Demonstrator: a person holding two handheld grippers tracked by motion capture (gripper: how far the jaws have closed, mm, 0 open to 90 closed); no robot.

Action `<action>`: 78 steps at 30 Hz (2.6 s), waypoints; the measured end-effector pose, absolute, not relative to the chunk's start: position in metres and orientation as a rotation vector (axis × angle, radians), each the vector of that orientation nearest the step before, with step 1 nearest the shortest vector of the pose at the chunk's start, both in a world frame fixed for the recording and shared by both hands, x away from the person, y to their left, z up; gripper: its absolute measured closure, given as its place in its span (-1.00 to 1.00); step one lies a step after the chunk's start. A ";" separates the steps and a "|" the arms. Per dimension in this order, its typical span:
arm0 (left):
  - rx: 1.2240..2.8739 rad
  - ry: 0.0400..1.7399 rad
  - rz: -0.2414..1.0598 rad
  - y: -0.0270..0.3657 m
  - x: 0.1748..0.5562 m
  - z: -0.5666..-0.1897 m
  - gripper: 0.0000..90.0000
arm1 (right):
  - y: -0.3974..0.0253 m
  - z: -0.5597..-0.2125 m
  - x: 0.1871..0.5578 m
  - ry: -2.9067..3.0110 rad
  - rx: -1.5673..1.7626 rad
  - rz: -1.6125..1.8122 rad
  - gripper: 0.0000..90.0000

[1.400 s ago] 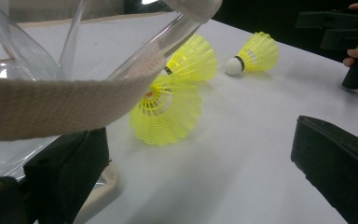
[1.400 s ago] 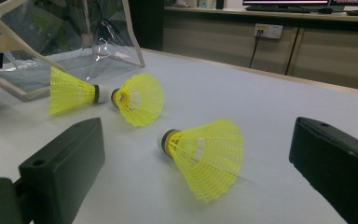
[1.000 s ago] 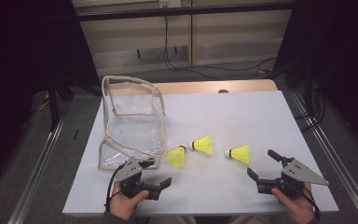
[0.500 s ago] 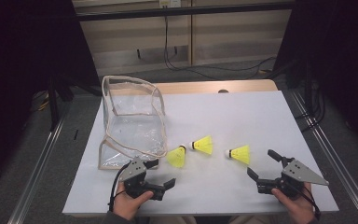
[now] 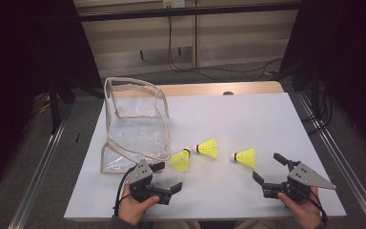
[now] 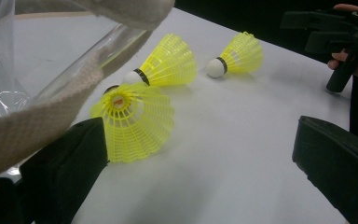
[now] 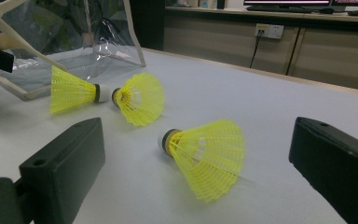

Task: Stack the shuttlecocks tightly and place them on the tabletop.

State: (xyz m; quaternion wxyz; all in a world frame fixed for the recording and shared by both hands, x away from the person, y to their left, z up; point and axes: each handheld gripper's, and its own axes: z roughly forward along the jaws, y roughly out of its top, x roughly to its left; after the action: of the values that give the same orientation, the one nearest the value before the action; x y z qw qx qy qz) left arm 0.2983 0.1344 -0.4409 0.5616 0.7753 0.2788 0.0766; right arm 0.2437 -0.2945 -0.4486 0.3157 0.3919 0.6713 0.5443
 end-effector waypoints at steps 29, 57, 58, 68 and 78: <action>1.854 0.664 0.136 0.116 0.299 -0.442 -0.91 | -0.295 -0.449 0.244 1.769 1.031 1.435 -0.93; 1.901 0.652 0.131 0.099 0.302 -0.443 -0.87 | -0.295 -0.449 0.244 1.770 1.029 1.436 -0.93; 1.903 0.658 0.131 0.098 0.303 -0.443 -0.87 | -0.295 -0.449 0.244 1.770 1.029 1.436 -0.93; 1.918 0.656 0.137 0.091 0.304 -0.443 -0.87 | -0.295 -0.449 0.244 1.768 1.030 1.433 -0.93; 1.926 0.662 0.151 0.084 0.306 -0.444 -0.85 | -0.295 -0.448 0.243 1.764 1.028 1.432 -0.93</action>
State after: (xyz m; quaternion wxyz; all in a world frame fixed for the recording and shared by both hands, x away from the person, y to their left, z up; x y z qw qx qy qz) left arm 0.3063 0.0837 -0.4442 0.5225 0.8042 0.2763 0.0632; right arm 0.2435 -0.2953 -0.4482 0.3182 0.3909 0.6706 0.5443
